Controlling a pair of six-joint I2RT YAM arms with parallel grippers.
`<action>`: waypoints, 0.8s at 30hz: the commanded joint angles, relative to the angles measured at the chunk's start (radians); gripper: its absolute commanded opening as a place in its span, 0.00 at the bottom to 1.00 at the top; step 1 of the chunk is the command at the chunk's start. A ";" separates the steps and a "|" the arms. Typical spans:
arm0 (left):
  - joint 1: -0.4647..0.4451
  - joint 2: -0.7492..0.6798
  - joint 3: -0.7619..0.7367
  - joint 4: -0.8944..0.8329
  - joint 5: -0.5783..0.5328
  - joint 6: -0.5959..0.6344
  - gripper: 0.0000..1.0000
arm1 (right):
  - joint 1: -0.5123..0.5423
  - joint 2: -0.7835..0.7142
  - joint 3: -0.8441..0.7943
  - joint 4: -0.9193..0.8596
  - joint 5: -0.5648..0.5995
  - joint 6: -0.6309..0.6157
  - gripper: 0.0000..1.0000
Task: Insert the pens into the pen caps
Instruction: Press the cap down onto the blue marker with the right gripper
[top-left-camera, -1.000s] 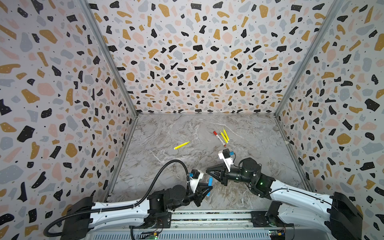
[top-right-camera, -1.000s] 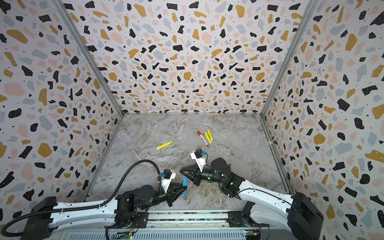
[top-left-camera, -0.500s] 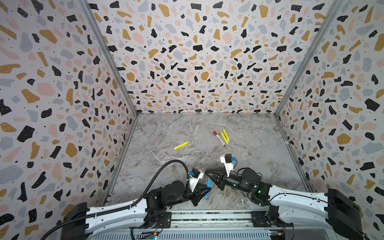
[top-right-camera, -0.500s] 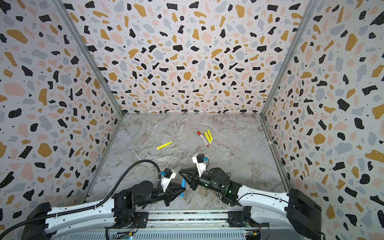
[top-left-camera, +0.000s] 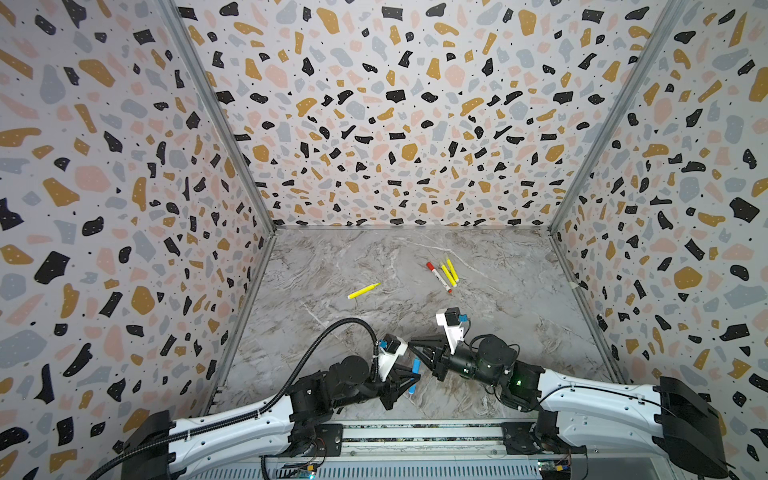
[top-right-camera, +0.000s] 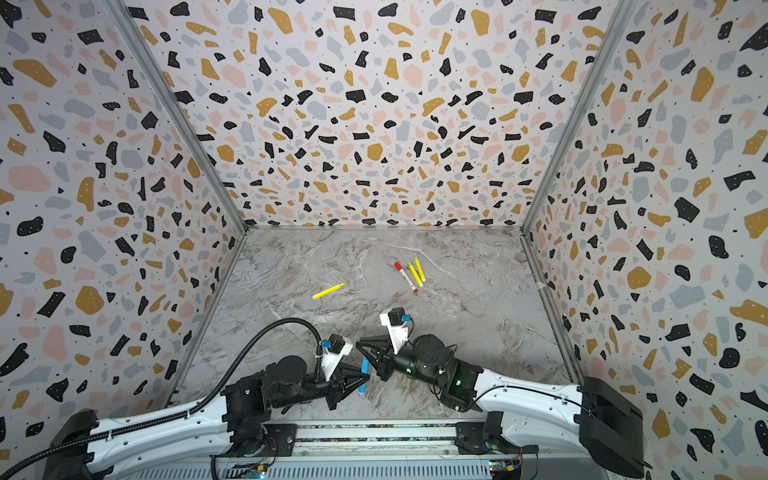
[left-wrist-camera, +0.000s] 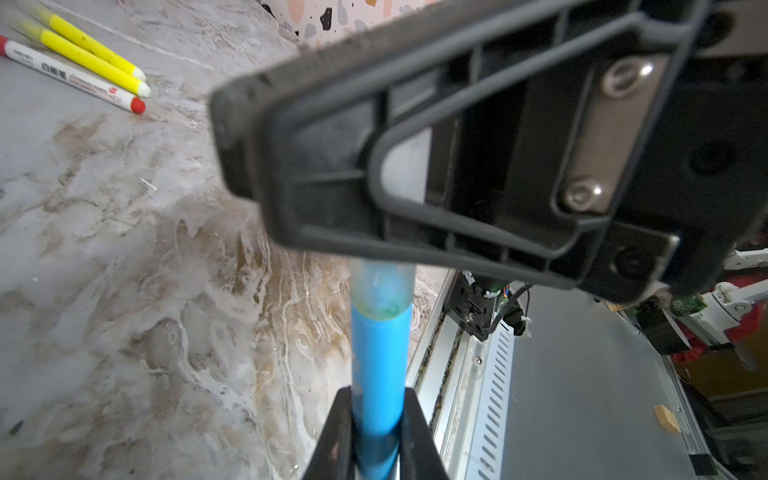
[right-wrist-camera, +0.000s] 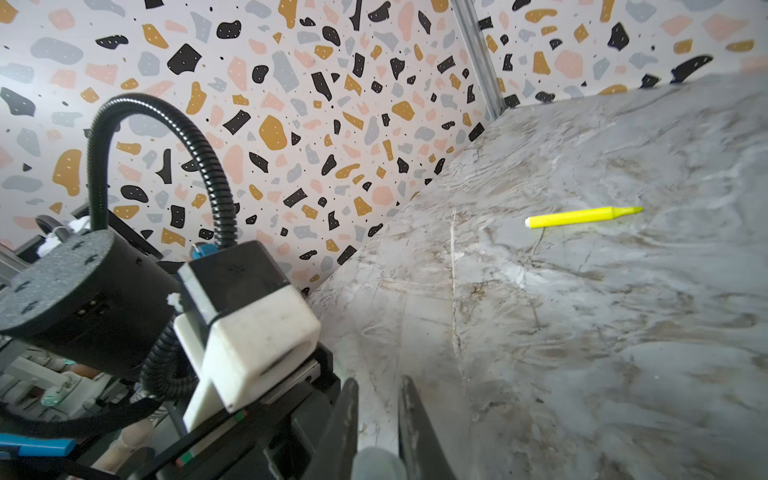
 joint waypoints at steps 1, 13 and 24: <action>0.072 -0.003 0.065 0.321 -0.232 -0.059 0.00 | -0.020 -0.069 0.090 -0.392 -0.174 -0.115 0.33; 0.070 -0.068 -0.046 0.318 -0.231 -0.101 0.00 | -0.183 -0.148 0.194 -0.435 -0.302 -0.181 0.50; 0.059 0.014 -0.009 0.338 -0.190 -0.081 0.00 | -0.187 0.034 0.331 -0.423 -0.324 -0.217 0.45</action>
